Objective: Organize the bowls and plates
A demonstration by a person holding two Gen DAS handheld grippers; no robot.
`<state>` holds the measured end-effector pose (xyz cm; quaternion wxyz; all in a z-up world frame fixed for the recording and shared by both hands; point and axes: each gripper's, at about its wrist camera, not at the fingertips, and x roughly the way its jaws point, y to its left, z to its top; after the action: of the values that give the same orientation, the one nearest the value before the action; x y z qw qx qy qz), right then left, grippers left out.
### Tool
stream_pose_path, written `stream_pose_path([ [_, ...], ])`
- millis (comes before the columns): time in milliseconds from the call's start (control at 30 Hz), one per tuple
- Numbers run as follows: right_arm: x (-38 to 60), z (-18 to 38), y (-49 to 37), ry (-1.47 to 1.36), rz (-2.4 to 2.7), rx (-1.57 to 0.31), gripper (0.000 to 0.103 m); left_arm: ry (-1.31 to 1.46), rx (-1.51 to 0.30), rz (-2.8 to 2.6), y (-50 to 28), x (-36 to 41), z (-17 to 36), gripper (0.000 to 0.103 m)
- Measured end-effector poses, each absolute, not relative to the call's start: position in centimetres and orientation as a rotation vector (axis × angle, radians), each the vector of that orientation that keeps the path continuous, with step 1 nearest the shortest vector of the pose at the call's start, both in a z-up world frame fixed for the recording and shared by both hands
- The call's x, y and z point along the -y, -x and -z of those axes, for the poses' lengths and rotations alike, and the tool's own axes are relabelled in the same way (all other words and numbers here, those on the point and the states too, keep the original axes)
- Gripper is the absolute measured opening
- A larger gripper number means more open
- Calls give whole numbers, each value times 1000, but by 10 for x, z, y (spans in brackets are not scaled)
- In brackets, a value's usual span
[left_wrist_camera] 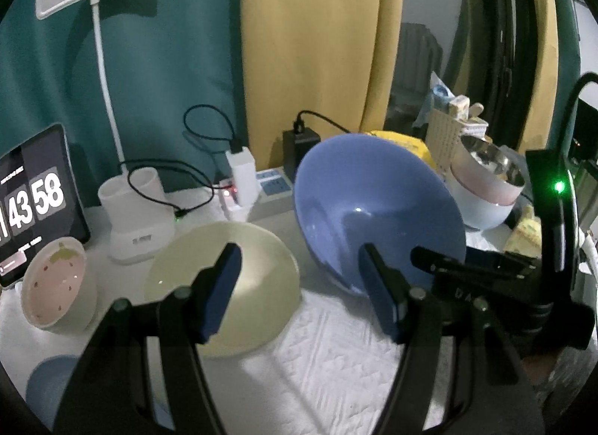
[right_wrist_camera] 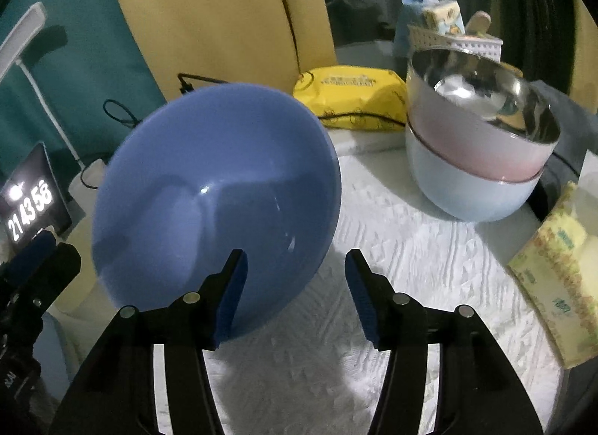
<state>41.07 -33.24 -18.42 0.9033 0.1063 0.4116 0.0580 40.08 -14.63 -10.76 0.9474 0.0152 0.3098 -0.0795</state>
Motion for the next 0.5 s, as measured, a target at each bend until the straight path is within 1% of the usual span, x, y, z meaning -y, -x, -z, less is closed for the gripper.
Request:
stream_pose_path([
  [200, 338, 205, -417, -244, -109, -901, 57, -68, -653, 153, -407, 159, 118, 67],
  [267, 340, 205, -416, -262, -116, -892, 56, -83, -659, 147, -409, 162, 121, 65],
  [300, 340, 204, -415, -258, -112, -884, 54, -87, -660, 147, -410, 164, 122, 65],
  [367, 340, 206, -415, -258, -113, -889, 45, -97, -663, 149, -410, 168, 125, 63],
  [400, 339, 206, -415, -258, -112, -894, 38, -103, -664, 157, -410, 170, 126, 54],
  [433, 339, 207, -415, -262, -119, -894, 33, -111, -670, 164, -411, 173, 127, 52],
  [467, 338, 206, -414, -258, -123, -891, 31, -117, -672, 172, -411, 175, 128, 48],
  [500, 337, 206, -413, -253, -124, -888, 28, -121, -671, 179, -410, 176, 128, 43],
])
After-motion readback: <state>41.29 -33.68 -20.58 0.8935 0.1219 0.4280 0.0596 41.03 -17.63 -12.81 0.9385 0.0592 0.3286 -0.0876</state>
